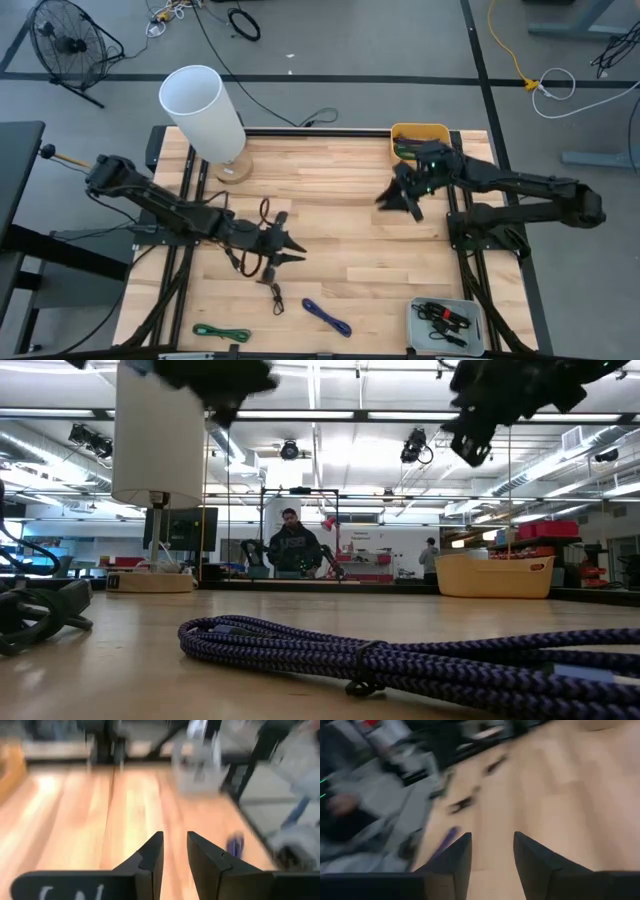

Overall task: Pick & Place USB Port
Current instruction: Put the black USB cable into the gray bin

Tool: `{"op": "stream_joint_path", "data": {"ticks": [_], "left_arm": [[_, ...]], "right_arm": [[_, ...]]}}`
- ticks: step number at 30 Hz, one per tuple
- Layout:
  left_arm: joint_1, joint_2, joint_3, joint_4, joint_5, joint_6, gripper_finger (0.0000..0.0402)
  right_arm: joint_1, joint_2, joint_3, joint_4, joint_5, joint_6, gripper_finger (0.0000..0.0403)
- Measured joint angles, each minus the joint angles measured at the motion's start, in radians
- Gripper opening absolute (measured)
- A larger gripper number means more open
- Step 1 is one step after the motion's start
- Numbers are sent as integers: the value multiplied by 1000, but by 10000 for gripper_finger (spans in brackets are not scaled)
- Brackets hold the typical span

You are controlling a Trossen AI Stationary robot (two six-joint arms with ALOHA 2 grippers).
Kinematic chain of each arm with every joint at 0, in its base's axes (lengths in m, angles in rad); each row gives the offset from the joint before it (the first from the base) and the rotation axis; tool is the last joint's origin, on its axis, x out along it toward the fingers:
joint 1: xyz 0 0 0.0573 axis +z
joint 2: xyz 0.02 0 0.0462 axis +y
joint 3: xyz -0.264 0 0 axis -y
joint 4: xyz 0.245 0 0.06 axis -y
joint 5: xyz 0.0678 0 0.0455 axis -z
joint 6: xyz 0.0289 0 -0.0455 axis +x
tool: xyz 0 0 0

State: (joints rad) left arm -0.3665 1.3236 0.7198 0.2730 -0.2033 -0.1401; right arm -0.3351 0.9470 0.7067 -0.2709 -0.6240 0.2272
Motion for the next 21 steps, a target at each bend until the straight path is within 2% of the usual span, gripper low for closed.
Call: {"op": "stream_joint_path", "data": {"ticks": [5, 10, 15, 21], "left_arm": [[-33, -91, 0, -409, -22, -178, 90], [-76, -133, 0, -710, 72, -350, 89], [-131, -133, 0, -878, 215, -429, 89], [-183, -133, 0, -1016, 248, -401, 75]], "right_arm": [[179, 0, 0, 60, 68, 17, 144], [312, 0, 0, 119, 190, 29, 144], [391, 0, 0, 133, 301, 23, 144], [450, 0, 0, 168, 416, -11, 144]]}}
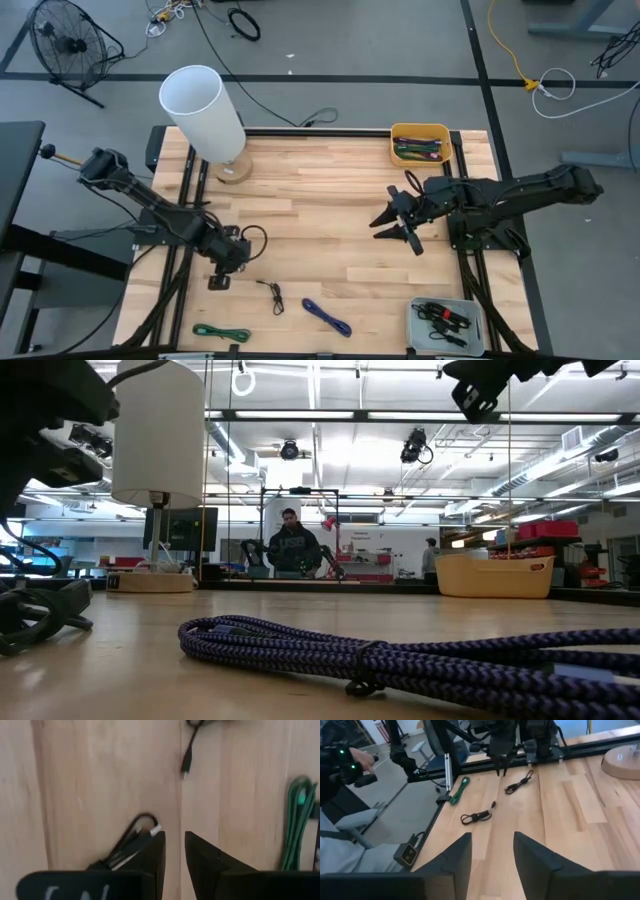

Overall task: Pick & Place USB Port
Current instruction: Put the black USB cable into the gray bin

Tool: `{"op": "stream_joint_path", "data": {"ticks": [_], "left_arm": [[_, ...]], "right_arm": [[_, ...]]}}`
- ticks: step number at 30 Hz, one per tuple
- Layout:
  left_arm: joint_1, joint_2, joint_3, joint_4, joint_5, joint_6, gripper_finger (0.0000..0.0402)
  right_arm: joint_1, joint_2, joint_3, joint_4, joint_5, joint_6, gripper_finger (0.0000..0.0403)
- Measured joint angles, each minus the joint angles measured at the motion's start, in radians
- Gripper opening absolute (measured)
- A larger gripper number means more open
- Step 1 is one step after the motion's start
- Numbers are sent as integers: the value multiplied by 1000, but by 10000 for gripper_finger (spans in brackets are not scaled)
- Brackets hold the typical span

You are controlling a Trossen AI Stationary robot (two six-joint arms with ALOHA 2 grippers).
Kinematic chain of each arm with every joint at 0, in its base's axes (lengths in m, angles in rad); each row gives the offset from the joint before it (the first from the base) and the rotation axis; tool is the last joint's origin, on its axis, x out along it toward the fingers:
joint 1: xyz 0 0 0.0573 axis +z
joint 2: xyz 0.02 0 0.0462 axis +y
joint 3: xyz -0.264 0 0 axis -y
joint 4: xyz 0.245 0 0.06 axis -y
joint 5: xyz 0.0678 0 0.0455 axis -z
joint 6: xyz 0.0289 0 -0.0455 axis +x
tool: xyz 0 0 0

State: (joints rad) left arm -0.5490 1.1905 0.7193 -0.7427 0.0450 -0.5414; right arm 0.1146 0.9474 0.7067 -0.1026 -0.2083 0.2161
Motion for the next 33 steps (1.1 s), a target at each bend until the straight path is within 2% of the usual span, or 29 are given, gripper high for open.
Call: {"op": "stream_joint_path", "data": {"ticks": [10, 15, 26, 33], "left_arm": [[-12, 1, 0, -64, -25, 82, 45], [-10, 22, 0, -67, -52, 38, 47], [-10, 201, -1, -79, -41, 137, 117], [-10, 273, -1, -75, -54, 175, 158]], "right_arm": [[39, 0, 0, 15, 10, -14, 144], [59, 0, 0, 15, 10, -14, 144], [93, 0, 0, 27, 10, -16, 144], [96, 0, 0, 30, 31, -22, 144]]}}
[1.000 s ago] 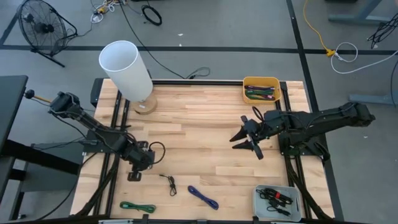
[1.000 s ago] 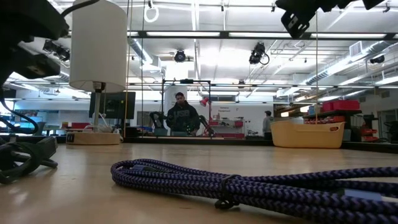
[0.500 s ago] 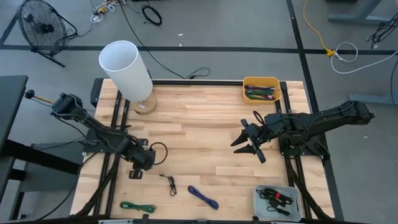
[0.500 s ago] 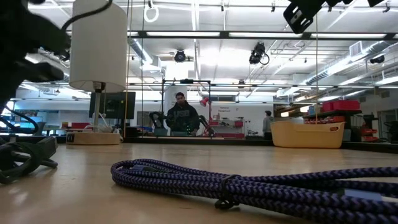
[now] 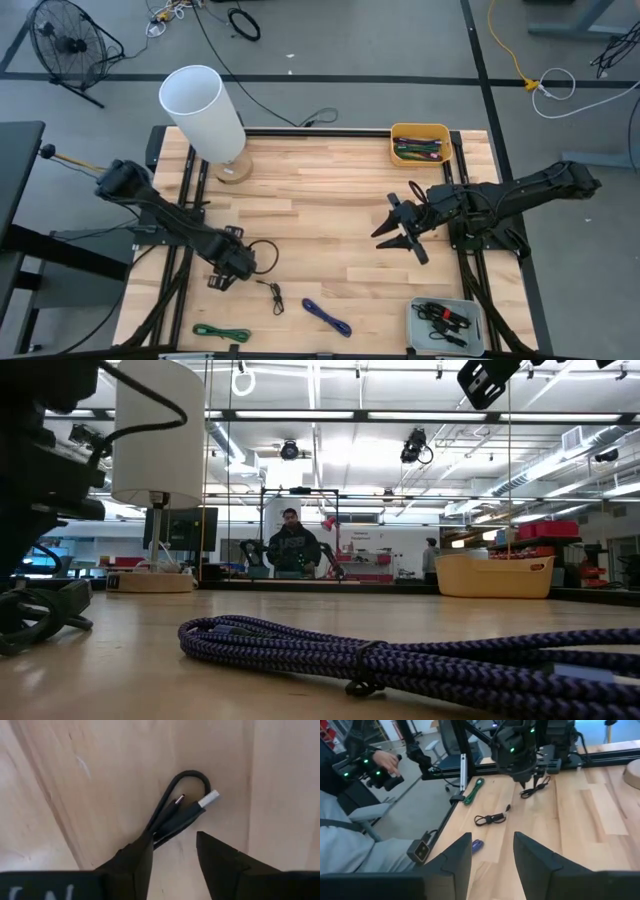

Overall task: Pick & Place USB Port
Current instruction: Put the black USB cable into the gray bin

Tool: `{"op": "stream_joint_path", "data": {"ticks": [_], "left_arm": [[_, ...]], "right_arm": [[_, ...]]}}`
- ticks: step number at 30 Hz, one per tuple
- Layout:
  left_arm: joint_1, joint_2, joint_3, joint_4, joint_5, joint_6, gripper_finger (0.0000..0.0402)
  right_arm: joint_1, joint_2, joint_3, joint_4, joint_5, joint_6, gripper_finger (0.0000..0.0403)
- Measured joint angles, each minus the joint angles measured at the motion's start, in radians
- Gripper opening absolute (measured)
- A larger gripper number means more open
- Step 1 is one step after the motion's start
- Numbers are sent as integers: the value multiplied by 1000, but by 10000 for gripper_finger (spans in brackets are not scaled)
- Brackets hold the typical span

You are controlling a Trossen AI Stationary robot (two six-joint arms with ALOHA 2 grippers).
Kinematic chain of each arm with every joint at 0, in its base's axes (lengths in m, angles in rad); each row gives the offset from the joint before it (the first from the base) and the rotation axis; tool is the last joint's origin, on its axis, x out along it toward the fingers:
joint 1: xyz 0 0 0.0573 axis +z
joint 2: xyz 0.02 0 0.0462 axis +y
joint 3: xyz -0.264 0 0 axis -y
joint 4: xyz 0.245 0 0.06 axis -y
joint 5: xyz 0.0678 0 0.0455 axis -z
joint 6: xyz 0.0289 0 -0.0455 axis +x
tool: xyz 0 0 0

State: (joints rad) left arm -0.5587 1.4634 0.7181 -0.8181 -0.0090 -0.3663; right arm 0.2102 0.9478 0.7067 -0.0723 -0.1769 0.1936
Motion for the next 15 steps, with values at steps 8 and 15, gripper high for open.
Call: {"op": "stream_joint_path", "data": {"ticks": [8, 15], "left_arm": [[-1, 61, 4, 23, -68, 48, 171], [-1, 61, 2, 42, -101, 52, 164]], "right_arm": [[3, 0, -2, 0, 12, 1, 144], [3, 0, -33, 25, 13, 4, 144]]}}
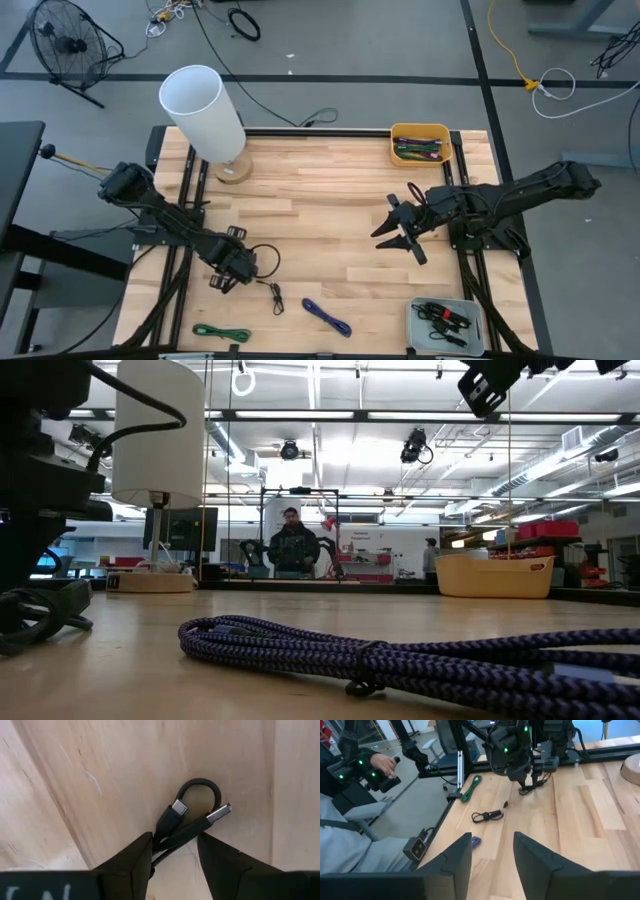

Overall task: Pick & Place USB Port
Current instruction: Put the black USB cable into the gray bin

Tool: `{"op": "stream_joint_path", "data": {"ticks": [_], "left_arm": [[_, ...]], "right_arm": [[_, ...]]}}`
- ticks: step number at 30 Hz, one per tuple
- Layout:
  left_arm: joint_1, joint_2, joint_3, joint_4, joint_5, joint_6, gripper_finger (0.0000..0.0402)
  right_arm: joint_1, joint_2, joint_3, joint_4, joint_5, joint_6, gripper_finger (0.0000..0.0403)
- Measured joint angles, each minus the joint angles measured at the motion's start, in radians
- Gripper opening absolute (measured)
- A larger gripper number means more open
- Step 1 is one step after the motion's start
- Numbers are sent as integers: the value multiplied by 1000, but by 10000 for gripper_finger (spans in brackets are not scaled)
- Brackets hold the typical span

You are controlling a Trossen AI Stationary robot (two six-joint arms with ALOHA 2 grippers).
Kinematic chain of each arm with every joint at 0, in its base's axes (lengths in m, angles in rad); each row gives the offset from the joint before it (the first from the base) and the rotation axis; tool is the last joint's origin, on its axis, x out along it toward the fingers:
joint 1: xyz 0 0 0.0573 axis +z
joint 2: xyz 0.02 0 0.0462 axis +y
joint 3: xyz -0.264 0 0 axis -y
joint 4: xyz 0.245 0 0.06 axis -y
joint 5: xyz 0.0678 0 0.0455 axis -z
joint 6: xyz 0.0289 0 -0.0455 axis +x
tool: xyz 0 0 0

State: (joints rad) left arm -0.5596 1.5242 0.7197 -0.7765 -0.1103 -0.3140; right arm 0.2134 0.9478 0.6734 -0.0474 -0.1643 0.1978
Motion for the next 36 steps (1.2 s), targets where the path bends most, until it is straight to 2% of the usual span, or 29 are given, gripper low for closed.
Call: {"op": "stream_joint_path", "data": {"ticks": [4, 6, 10, 13, 20, 24, 29, 31, 32, 36], "left_arm": [[1, 1, -1, 5, -2, -19, 150], [1, 1, -1, 8, -1, -31, 121], [1, 1, 0, 13, -3, -47, 26], [0, 0, 8, 13, -41, -97, 21], [2, 3, 132, 21, -300, -165, 17], [3, 1, 269, 40, -526, -80, 17], [25, 0, 443, 147, -793, -37, 17], [47, 0, 490, 231, -804, 11, 17], [60, 0, 504, 290, -775, 66, 17], [121, 0, 520, 591, -548, 275, 17]], "right_arm": [[0, 0, -29, 17, 0, 4, 144], [0, 0, -49, 42, 0, 5, 144], [0, 0, -69, 64, 0, 7, 144], [0, 0, -71, 63, 0, 7, 144], [0, 0, -72, 69, 0, 32, 144], [0, 0, -72, 76, 5, 51, 144], [0, 0, -72, 79, 90, 69, 144], [0, 0, -72, 85, 122, 47, 144], [0, 0, -72, 91, 134, 32, 144], [0, 0, -72, 139, 168, -25, 144]]}}
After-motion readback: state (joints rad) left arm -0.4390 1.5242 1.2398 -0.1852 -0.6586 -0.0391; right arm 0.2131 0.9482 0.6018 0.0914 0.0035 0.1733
